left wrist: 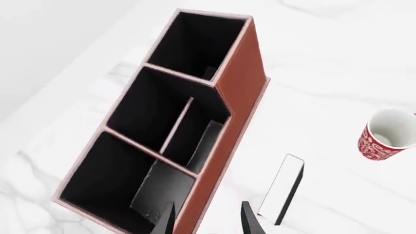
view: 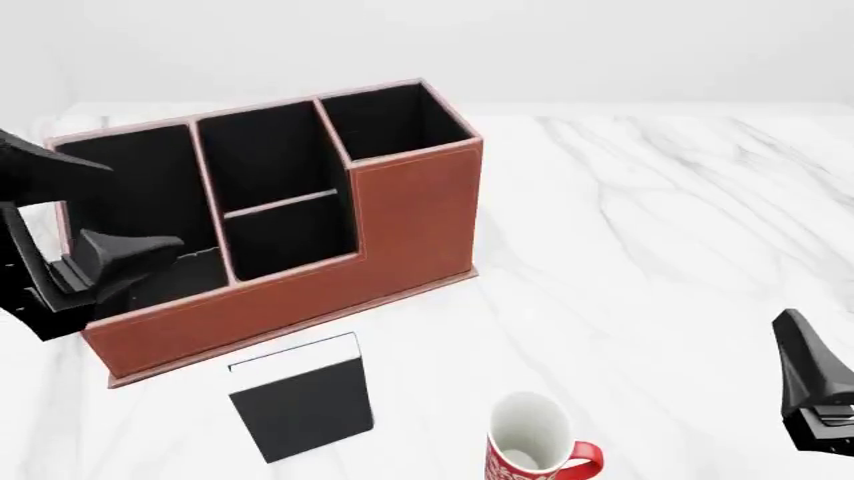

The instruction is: Pick up the book and place it in the front compartment of the caddy.

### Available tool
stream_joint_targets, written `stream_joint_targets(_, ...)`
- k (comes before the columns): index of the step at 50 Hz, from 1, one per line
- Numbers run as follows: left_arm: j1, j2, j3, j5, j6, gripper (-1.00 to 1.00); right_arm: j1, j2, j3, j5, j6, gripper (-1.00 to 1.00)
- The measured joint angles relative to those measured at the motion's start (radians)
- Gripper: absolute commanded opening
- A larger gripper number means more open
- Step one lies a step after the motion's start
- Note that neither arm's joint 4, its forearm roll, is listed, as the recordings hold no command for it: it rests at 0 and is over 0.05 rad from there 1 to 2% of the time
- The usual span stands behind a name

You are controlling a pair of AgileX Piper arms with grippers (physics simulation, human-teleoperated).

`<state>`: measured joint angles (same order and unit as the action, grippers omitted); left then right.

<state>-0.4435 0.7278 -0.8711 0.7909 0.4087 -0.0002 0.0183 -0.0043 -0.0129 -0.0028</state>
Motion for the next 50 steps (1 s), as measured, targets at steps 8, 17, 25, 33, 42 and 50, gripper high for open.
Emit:
stream_joint_targets(8,-0.018,0.047,-0.019,0.017,0.031,1.00,0.000,0.001,0.000,-0.001,0.000,1.00)
stream_joint_targets(17,-0.032,0.104,-0.041,0.032,0.065,1.00,0.000,0.001,0.000,-0.001,0.000,1.00)
stream_joint_targets(25,-0.050,0.146,-0.056,0.045,0.086,1.00,0.000,0.002,0.000,-0.001,0.000,1.00)
stream_joint_targets(33,-0.068,0.176,-0.051,0.051,0.101,1.00,0.000,0.003,0.000,-0.003,0.000,1.00)
stream_joint_targets(42,-0.081,0.199,-0.038,0.058,0.114,1.00,0.000,0.007,0.000,-0.007,0.000,1.00)
stream_joint_targets(50,-0.093,0.220,-0.015,0.053,0.116,1.00,0.000,0.010,0.000,-0.010,0.000,1.00)
